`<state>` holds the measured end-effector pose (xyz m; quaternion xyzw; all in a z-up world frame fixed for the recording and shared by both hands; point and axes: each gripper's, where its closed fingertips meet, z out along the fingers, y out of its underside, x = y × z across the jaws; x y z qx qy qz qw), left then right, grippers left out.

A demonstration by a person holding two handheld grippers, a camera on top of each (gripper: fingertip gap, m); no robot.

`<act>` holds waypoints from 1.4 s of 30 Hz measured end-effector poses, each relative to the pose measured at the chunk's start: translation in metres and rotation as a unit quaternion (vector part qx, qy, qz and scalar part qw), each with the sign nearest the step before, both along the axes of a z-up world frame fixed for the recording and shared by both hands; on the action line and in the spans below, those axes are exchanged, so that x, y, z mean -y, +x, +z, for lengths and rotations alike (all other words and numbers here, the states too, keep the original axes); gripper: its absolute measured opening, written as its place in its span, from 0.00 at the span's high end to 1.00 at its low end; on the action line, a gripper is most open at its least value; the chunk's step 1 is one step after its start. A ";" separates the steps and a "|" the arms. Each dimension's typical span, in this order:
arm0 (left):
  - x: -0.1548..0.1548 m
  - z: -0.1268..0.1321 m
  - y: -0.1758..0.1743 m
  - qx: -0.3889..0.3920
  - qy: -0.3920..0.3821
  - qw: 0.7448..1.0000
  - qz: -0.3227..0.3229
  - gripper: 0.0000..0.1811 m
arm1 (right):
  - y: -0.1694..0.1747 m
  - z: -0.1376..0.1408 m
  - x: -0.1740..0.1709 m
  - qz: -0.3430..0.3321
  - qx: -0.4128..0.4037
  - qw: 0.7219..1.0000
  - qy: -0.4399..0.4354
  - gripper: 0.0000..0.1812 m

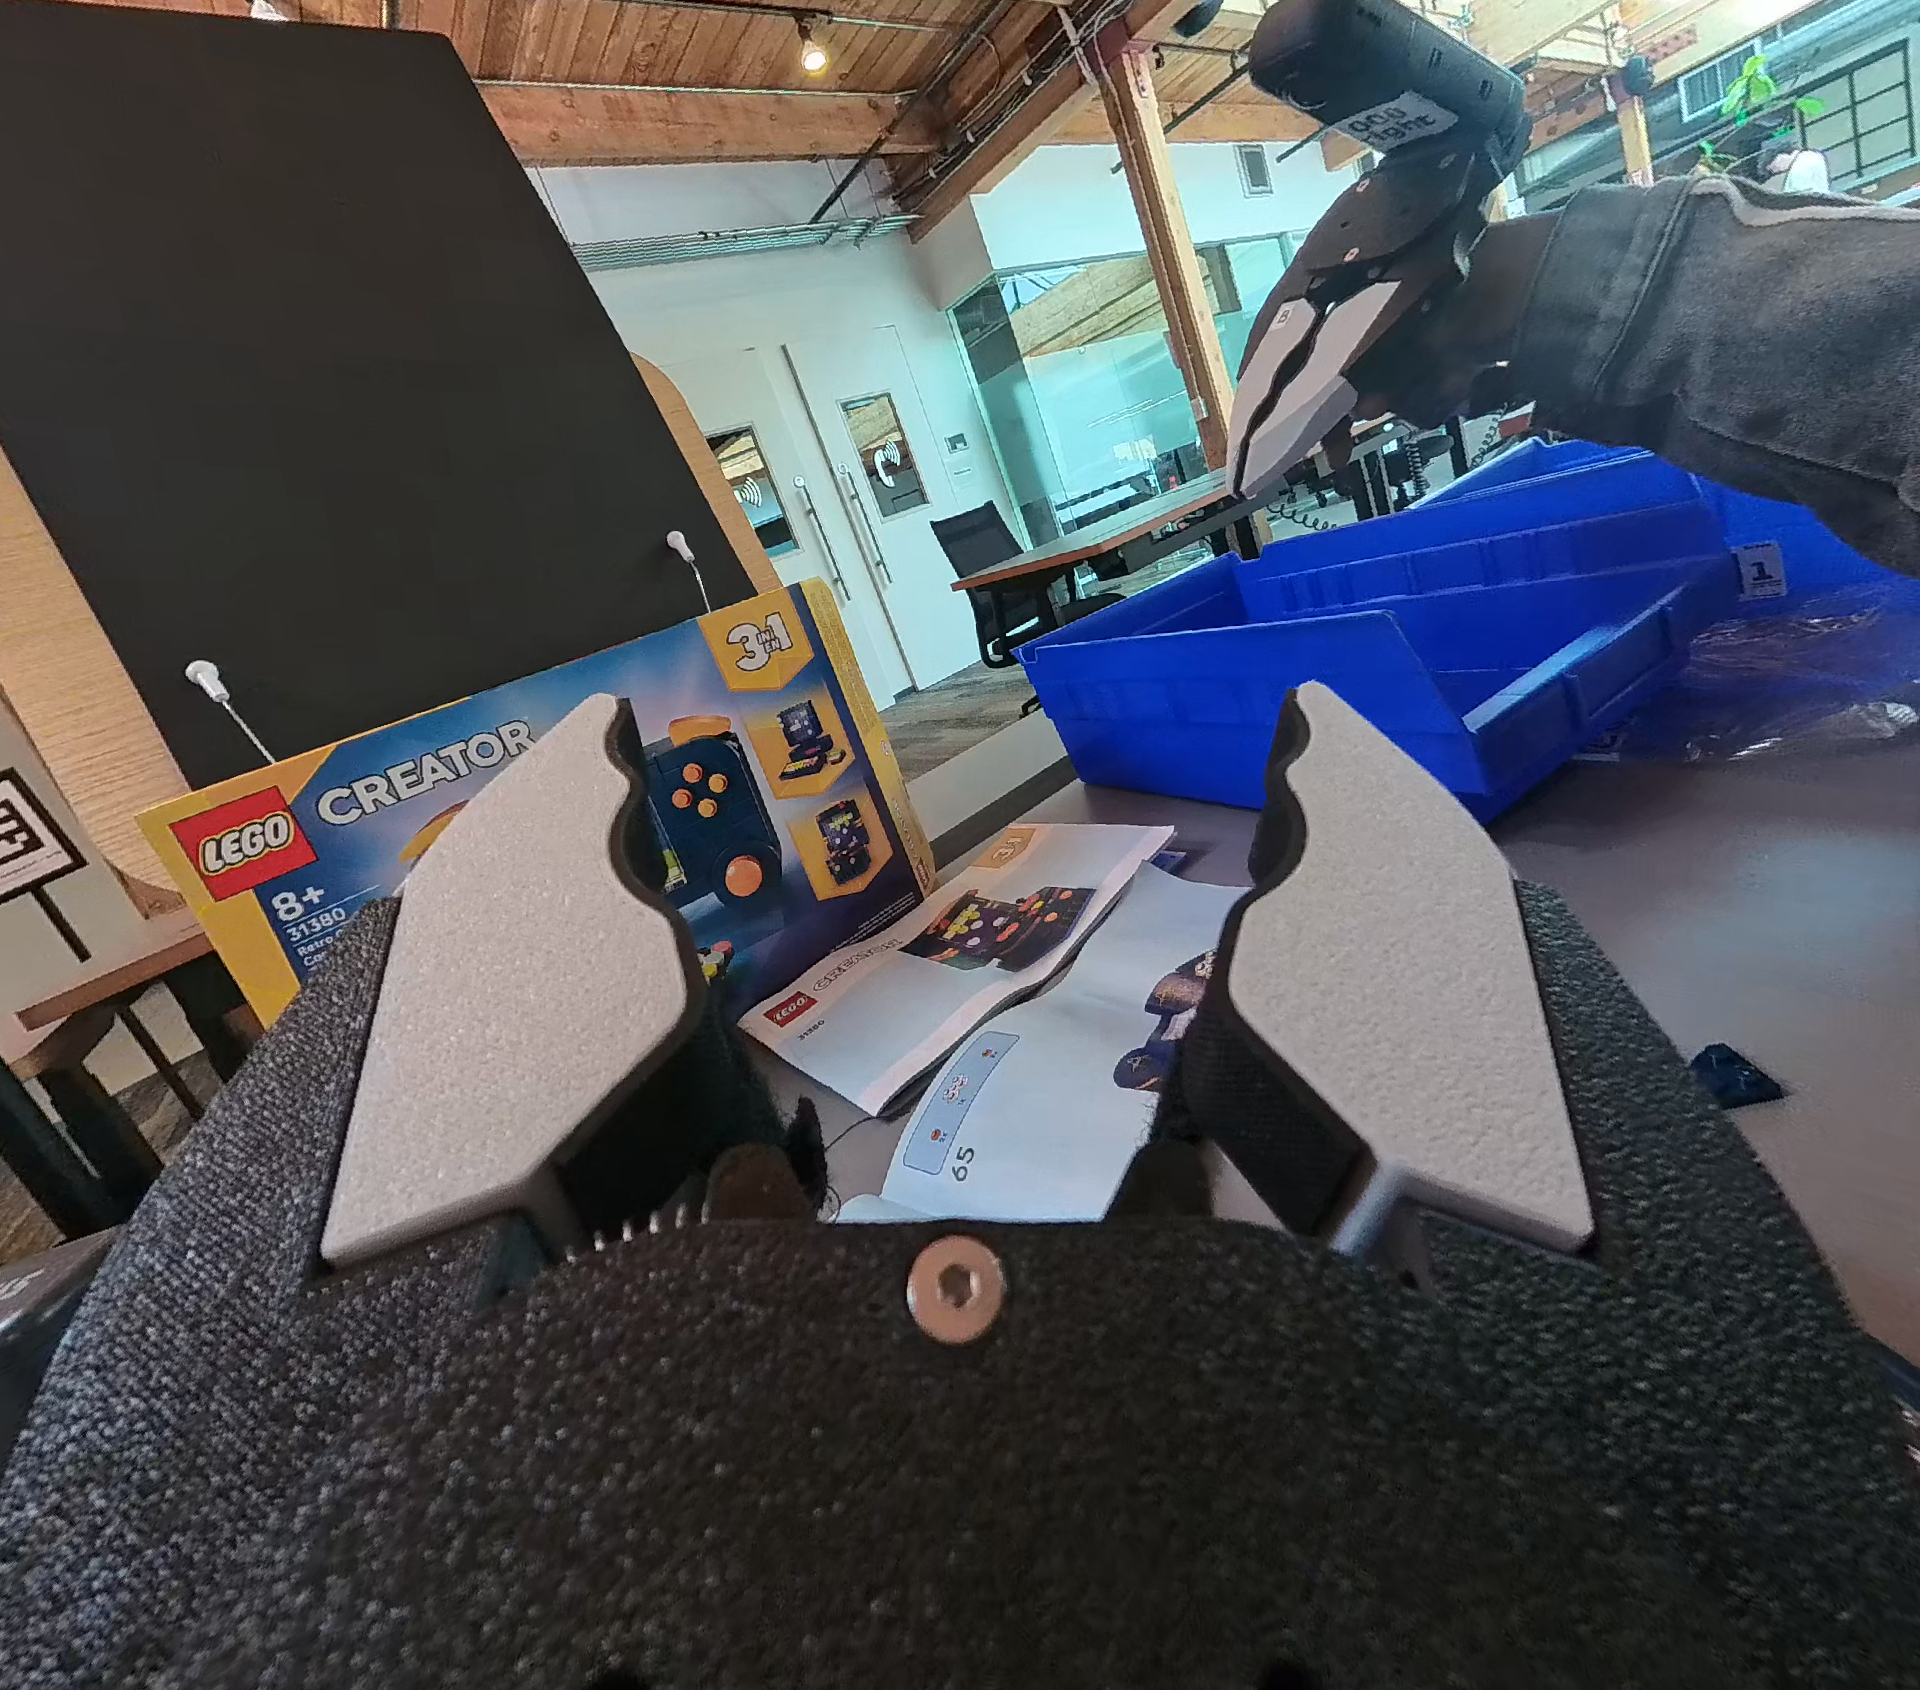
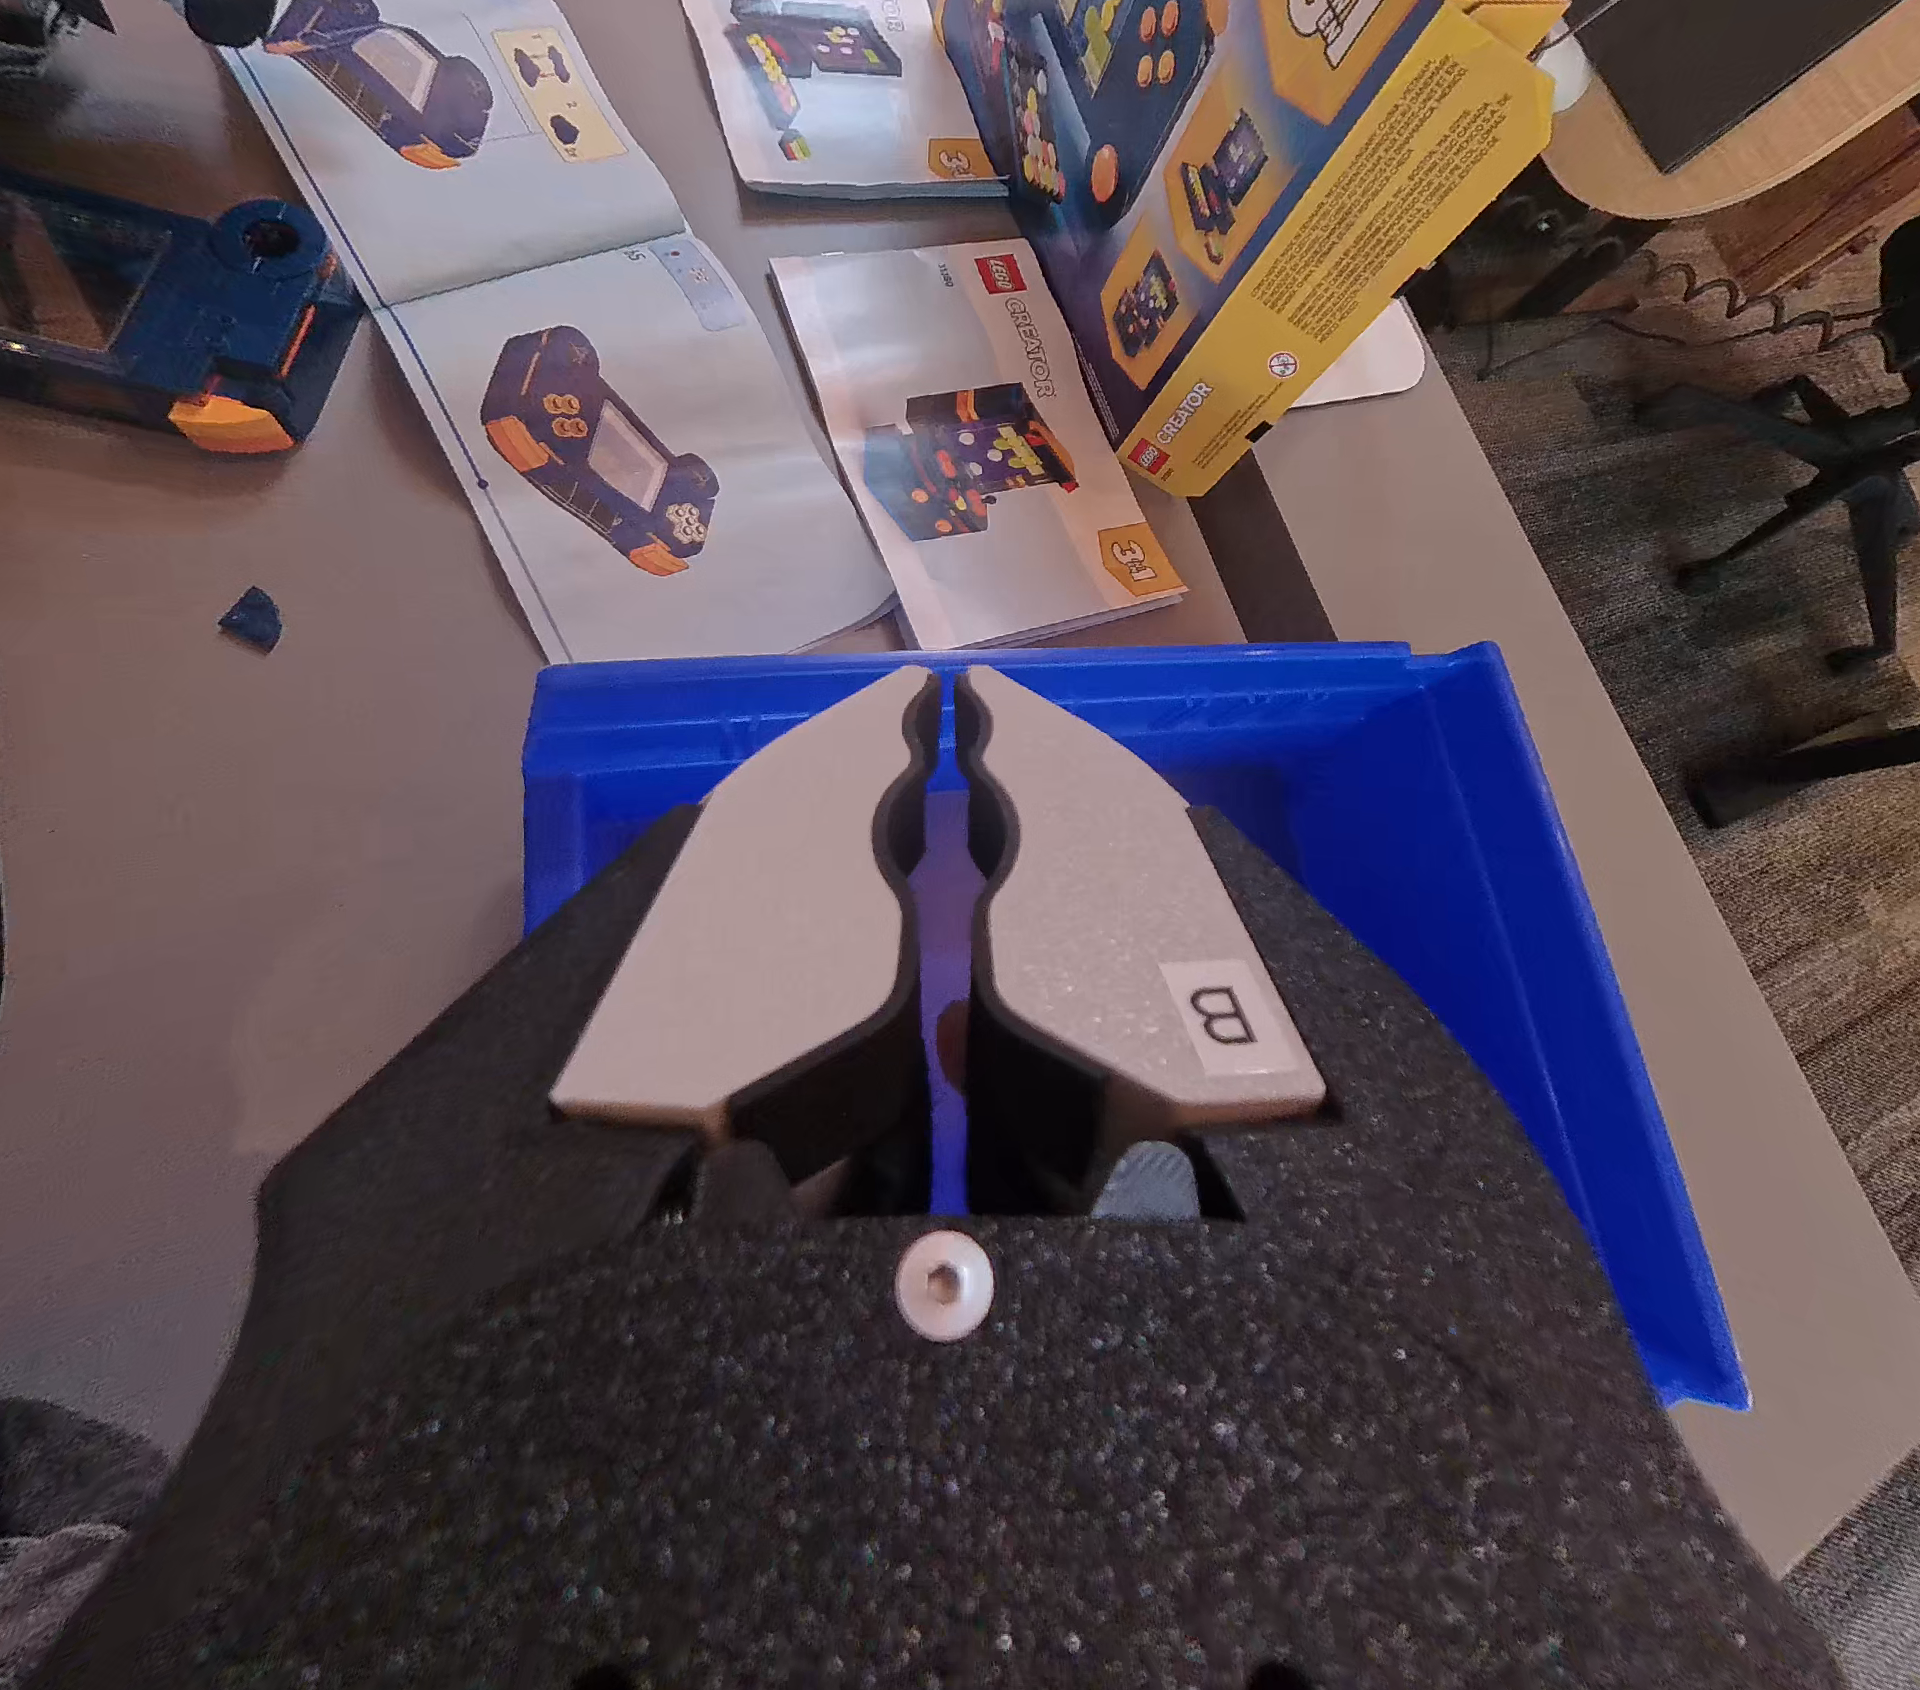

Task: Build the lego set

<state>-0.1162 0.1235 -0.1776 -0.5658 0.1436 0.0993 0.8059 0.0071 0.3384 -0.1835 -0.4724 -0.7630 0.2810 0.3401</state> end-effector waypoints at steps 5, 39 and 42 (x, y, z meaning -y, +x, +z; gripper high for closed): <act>-0.001 -0.001 0.000 -0.001 -0.002 1.000 0.000 0.38 | 0.001 -0.001 -0.001 -0.002 0.003 1.000 -0.001 0.99; -0.002 -0.003 0.001 -0.004 -0.006 1.000 0.001 0.38 | 0.007 -0.016 -0.001 -0.017 0.053 0.997 -0.048 0.88; -0.001 -0.003 0.001 -0.004 -0.005 1.000 0.000 0.38 | 0.009 -0.019 -0.003 -0.028 0.065 0.995 -0.067 0.85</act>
